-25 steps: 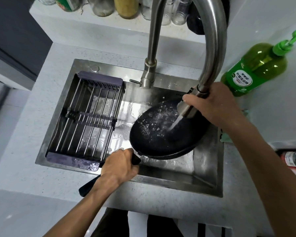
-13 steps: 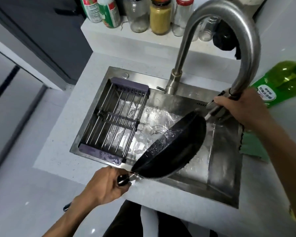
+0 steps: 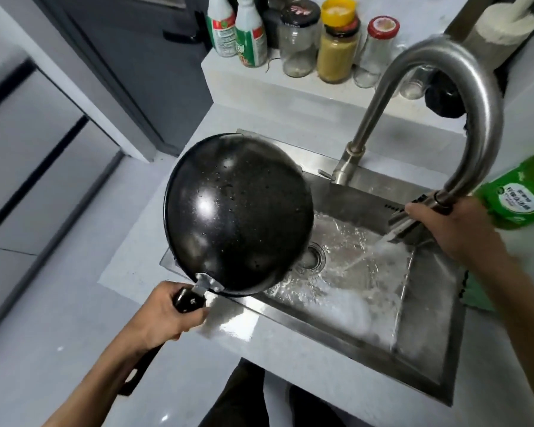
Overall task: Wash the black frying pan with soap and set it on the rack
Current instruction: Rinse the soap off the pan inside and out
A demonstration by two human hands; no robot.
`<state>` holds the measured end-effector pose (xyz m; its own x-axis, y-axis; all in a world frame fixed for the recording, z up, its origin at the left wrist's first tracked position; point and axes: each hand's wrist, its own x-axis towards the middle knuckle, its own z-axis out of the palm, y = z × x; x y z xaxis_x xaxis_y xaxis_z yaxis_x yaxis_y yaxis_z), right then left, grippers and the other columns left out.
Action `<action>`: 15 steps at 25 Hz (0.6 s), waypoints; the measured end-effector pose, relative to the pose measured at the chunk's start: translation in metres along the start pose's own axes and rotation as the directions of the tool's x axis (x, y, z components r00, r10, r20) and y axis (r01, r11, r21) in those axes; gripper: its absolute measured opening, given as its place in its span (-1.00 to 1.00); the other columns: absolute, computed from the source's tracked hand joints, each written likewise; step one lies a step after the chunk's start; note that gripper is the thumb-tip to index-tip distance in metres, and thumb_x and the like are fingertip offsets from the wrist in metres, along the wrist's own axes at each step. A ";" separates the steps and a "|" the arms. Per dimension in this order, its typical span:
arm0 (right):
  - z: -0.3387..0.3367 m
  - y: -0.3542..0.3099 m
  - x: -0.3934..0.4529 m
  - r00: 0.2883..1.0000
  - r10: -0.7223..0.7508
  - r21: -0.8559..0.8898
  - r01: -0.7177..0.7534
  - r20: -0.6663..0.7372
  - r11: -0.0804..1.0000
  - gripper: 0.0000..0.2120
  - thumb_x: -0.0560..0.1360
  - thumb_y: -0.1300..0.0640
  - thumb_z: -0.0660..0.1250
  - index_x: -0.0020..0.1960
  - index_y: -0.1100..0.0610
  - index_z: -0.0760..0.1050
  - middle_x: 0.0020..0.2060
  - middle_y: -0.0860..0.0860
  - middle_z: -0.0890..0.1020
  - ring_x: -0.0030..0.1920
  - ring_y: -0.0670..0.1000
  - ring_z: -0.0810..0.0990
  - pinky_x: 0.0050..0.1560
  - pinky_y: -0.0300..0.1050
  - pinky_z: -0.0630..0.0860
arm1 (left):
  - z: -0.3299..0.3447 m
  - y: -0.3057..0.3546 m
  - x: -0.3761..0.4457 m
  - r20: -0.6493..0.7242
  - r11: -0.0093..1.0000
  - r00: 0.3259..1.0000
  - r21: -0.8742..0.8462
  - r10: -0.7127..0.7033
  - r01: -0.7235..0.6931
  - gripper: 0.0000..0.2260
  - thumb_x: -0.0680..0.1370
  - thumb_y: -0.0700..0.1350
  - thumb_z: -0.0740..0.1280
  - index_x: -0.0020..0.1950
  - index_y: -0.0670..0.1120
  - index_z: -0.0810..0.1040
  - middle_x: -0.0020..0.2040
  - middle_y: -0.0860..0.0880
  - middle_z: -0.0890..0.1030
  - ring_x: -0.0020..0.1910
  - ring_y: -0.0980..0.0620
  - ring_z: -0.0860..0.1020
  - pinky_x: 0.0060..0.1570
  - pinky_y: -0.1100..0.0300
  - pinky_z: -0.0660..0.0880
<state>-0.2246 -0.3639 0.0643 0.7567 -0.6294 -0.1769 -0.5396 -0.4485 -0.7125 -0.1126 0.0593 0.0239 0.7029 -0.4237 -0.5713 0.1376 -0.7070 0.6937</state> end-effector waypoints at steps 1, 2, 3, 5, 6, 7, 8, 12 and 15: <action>0.005 -0.002 -0.002 1.000 -0.001 0.010 0.001 0.009 1.000 -0.74 0.53 0.09 0.42 -0.25 0.23 0.58 -0.41 0.11 0.60 -0.40 0.05 0.57 -0.38 -0.15 0.37 | -0.010 -0.002 0.002 -0.033 1.000 0.999 -0.016 -0.006 0.005 -0.80 0.44 -0.27 0.47 -0.30 -0.28 0.49 -0.48 -0.08 0.42 -0.48 -0.01 0.36 -0.50 0.18 0.30; 0.011 -0.006 -0.004 1.000 -0.003 0.015 0.003 0.015 1.000 -0.73 0.54 0.08 0.42 -0.27 0.22 0.59 -0.44 0.08 0.59 -0.44 -0.03 0.55 -0.40 -0.15 0.35 | -0.018 -0.003 0.006 -0.063 1.000 0.998 -0.029 -0.012 0.010 -0.80 0.44 -0.27 0.47 -0.31 -0.27 0.49 -0.49 -0.09 0.42 -0.50 -0.01 0.35 -0.51 0.20 0.29; 0.017 -0.009 -0.006 1.000 -0.007 0.021 0.006 0.024 1.000 -0.73 0.54 0.08 0.42 -0.28 0.20 0.59 -0.46 0.06 0.58 -0.50 -0.12 0.53 -0.41 -0.19 0.35 | -0.025 -0.005 0.012 -0.082 0.999 0.996 -0.048 -0.019 0.015 -0.79 0.44 -0.28 0.46 -0.33 -0.26 0.49 -0.50 -0.10 0.42 -0.52 -0.01 0.34 -0.52 0.21 0.28; 0.029 -0.017 -0.009 0.999 -0.006 0.061 0.004 0.033 0.998 -0.73 0.53 0.08 0.43 -0.30 0.19 0.60 -0.49 0.05 0.58 -0.53 -0.16 0.52 -0.46 -0.30 0.38 | -0.032 -0.008 0.029 -0.089 0.996 0.996 -0.084 -0.030 0.023 -0.74 0.46 -0.30 0.44 -0.40 -0.21 0.46 -0.52 -0.12 0.42 -0.55 -0.01 0.33 -0.51 0.21 0.27; 0.033 -0.019 -0.009 1.000 0.003 0.074 -0.005 0.029 0.997 -0.73 0.52 0.07 0.43 -0.30 0.18 0.61 -0.47 0.07 0.60 -0.52 -0.12 0.55 -0.44 -0.30 0.41 | -0.033 -0.009 0.039 -0.082 0.995 0.996 -0.096 -0.035 0.027 -0.72 0.46 -0.30 0.43 -0.42 -0.19 0.45 -0.52 -0.12 0.42 -0.55 -0.01 0.33 -0.51 0.21 0.26; 0.037 -0.020 -0.009 1.000 0.005 0.072 -0.006 0.025 0.997 -0.72 0.52 0.06 0.44 -0.32 0.16 0.60 -0.45 0.09 0.62 -0.48 -0.05 0.57 -0.42 -0.26 0.44 | -0.034 -0.012 0.048 -0.074 0.994 0.996 -0.104 -0.040 0.032 -0.72 0.46 -0.30 0.42 -0.42 -0.18 0.44 -0.52 -0.13 0.43 -0.56 -0.01 0.33 -0.50 0.20 0.26; 0.039 -0.022 -0.009 1.000 0.007 0.056 -0.008 0.019 0.998 -0.69 0.52 0.06 0.44 -0.35 0.16 0.58 -0.46 0.09 0.61 -0.44 0.03 0.58 -0.39 -0.23 0.44 | -0.035 -0.016 0.058 -0.065 0.993 0.997 -0.109 -0.044 0.037 -0.73 0.46 -0.30 0.42 -0.40 -0.19 0.45 -0.51 -0.15 0.43 -0.56 -0.01 0.33 -0.50 0.20 0.26; 0.041 -0.021 -0.008 0.999 0.046 0.018 -0.046 -0.022 0.999 -0.67 0.51 0.05 0.44 -0.38 0.15 0.54 -0.55 -0.07 0.56 -0.49 -0.11 0.52 -0.33 -0.11 0.36 | -0.036 -0.033 0.092 -0.043 0.990 0.996 -0.120 -0.076 0.070 -0.78 0.46 -0.31 0.43 -0.36 -0.24 0.48 -0.50 -0.19 0.44 -0.58 0.00 0.35 -0.55 0.26 0.26; 0.043 -0.019 -0.009 0.999 0.037 0.100 -0.034 -0.025 0.994 -0.81 0.50 0.07 0.45 -0.26 0.11 0.61 -0.38 -0.14 0.66 -0.35 -0.12 0.61 -0.22 -0.08 0.46 | -0.034 -0.041 0.109 -0.016 0.986 0.994 -0.129 -0.104 0.101 -0.79 0.46 -0.30 0.42 -0.36 -0.21 0.50 -0.49 -0.17 0.46 -0.58 0.01 0.35 -0.57 0.29 0.24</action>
<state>-0.2049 -0.3222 0.0499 0.7269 -0.6610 -0.1862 -0.5254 -0.3607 -0.7706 -0.0181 0.0615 -0.0517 0.6958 -0.3388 -0.6333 0.2969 -0.6672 0.6831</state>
